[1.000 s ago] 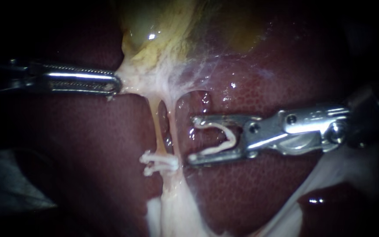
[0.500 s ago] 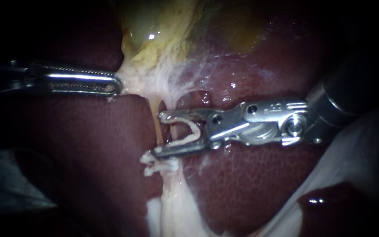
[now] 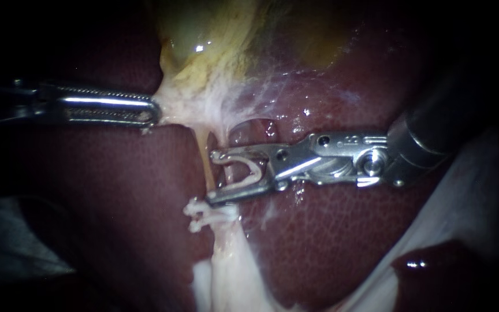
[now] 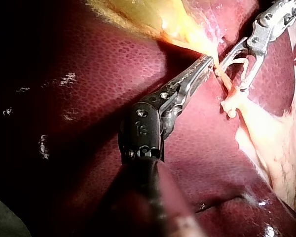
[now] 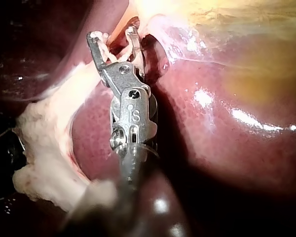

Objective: Clipping third clip left tube

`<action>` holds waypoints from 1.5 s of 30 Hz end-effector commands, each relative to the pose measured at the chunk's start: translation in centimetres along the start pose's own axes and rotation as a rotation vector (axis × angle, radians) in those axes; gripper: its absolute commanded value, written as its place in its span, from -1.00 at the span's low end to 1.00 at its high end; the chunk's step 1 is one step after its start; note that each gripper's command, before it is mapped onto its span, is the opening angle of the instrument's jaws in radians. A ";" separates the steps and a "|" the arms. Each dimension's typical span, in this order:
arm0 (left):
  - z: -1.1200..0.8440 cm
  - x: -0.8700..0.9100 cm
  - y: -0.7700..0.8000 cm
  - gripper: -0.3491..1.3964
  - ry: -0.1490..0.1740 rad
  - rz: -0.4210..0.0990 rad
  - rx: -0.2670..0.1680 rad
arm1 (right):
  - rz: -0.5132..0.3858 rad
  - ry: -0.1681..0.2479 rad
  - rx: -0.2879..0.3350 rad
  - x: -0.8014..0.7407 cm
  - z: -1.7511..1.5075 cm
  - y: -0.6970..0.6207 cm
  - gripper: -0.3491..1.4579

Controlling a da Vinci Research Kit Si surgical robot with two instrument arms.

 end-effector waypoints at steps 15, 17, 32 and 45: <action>0.01 0.00 0.00 -1.00 0.000 0.000 0.001 | 0.062 0.148 0.097 0.23 0.16 -0.08 -0.07; 0.01 0.00 0.00 -1.00 0.000 0.000 0.001 | 0.064 0.149 0.102 0.31 0.15 -0.14 -0.08; 0.02 0.00 0.00 -1.00 0.000 0.000 0.001 | 0.087 0.150 0.108 0.44 0.10 -0.21 -0.61; 0.02 0.00 0.00 -1.00 0.000 0.000 0.001 | 0.149 0.140 0.113 0.39 0.06 -0.21 -1.00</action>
